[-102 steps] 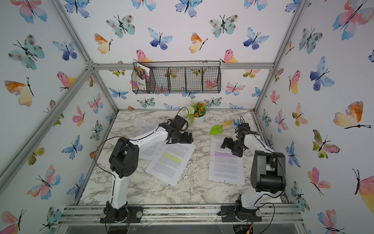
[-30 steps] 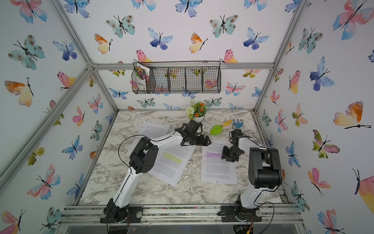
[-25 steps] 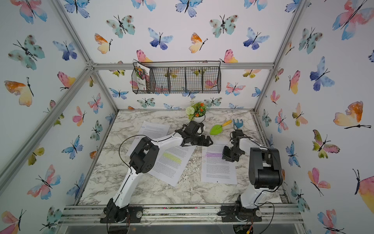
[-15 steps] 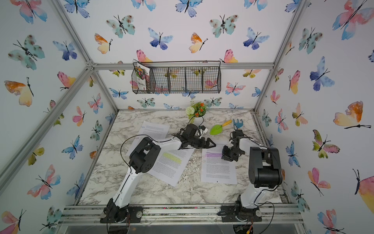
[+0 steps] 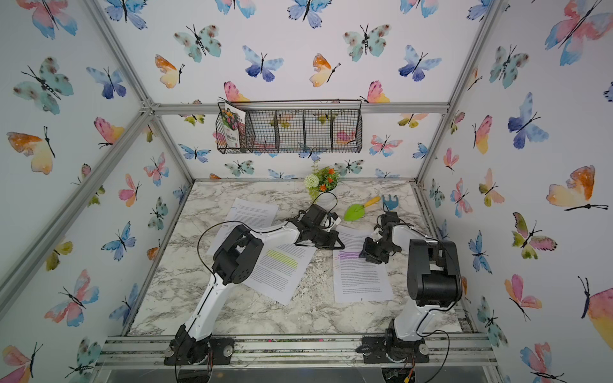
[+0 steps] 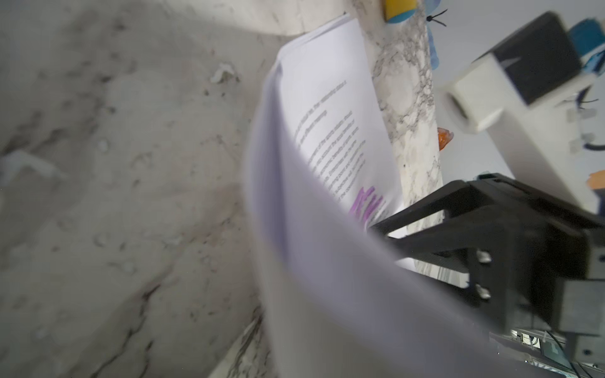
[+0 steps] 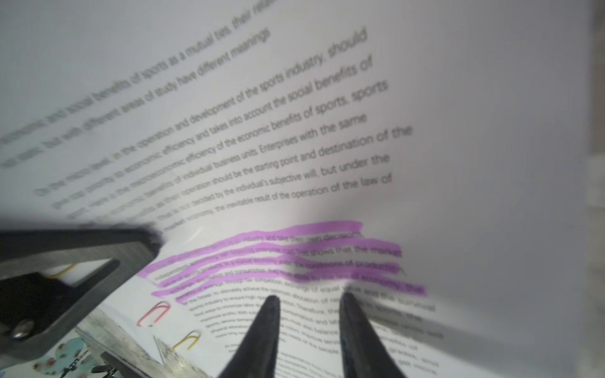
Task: Unclip the paperclips from the documents
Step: Pick up the document from the center of the board.
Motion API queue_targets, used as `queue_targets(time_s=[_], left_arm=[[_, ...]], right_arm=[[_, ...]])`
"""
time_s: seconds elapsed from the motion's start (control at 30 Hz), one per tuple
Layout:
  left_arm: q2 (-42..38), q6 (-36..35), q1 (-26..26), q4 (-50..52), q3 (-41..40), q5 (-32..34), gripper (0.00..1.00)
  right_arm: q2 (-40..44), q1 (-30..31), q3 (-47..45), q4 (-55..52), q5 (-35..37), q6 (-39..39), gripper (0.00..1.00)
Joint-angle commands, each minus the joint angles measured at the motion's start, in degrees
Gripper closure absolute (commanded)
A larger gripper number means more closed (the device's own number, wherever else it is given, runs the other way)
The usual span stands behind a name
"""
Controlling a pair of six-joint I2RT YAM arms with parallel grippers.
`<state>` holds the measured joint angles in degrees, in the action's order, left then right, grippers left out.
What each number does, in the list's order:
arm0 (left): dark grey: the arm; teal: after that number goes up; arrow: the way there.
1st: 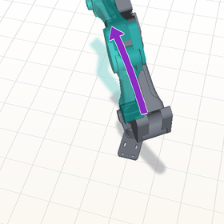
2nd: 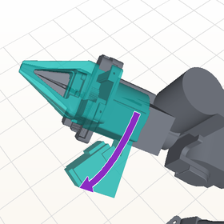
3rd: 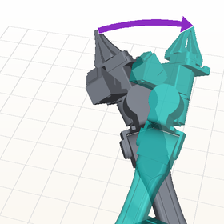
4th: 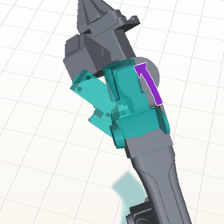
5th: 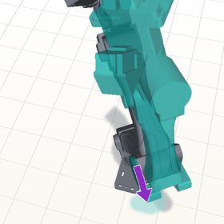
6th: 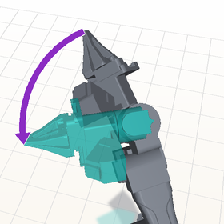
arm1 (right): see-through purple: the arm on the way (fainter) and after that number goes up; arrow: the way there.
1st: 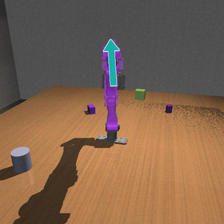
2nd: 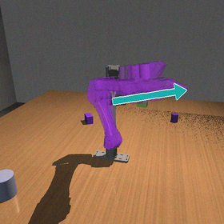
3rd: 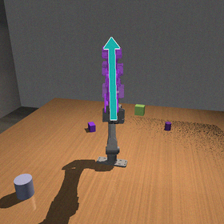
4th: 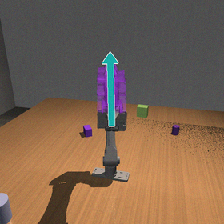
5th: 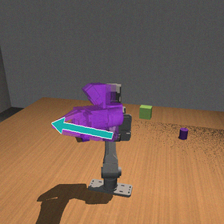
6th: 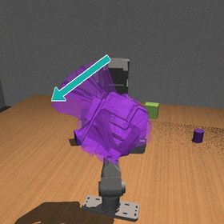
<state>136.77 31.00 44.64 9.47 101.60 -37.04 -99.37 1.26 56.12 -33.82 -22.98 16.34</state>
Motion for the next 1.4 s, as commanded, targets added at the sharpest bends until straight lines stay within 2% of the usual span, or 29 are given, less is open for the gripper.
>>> queue_targets(time_s=[0.0,0.2,0.27,0.37,0.57,0.73,0.87,1.0,1.13,1.33,1.37], left_arm=[[-6.61,-3.17,0.18,4.84,1.06,4.6,1.0],[-14.07,-4.39,-0.04,10.04,3.17,6.16,1.0],[-17.27,-5.27,-0.13,12.62,3.73,8.47,1.0],[-21.39,-6.93,-0.78,15.12,3.82,7.95,1.0],[-28.09,-13.12,-1.33,26.19,6.47,8.81,1.0],[-33.07,-19.92,-1.49,36.4,7.62,17.6,1.0],[-38.43,-22.98,-1.49,37.0,5.31,21.72,1.0],[-42.73,-24.06,-1.57,34.76,2.69,23.94,1.0],[-42.65,-24.19,-1.62,35.65,4.14,20.64,1.0],[-40.92,-21.3,-1.94,35.09,8.25,10.26,1.0],[-40.79,-20.39,-2.02,34.37,8.62,6.85,1.0]], right_arm=[[2.1,0.5,0.7,-0.41,-1.59,-4.09,0.51],[10.05,0.5,3.07,1.77,-8.21,-7.4,0.32],[12.15,0.5,3.45,3.36,-10.27,-8.28,0.3],[14.29,0.52,3.45,6.82,-12.91,-8.59,0.28],[16.81,0.5,1.18,19.99,-23.83,-10.67,0.25],[17.32,0.5,-2.59,35.55,-34.17,-11.4,0.24],[14.91,0.62,-4.71,47.93,-41.54,-6.64,0.21],[13.16,1.23,-6.3,58.45,-43.8,-2.52,0.19],[12.92,4.05,-8.39,68.71,-44.88,-1.66,0.15],[10.57,4.98,-7.69,73.7,-46.8,1.19,0.13],[10.23,4.99,-7.82,76.02,-47.35,2.88,0.13]])
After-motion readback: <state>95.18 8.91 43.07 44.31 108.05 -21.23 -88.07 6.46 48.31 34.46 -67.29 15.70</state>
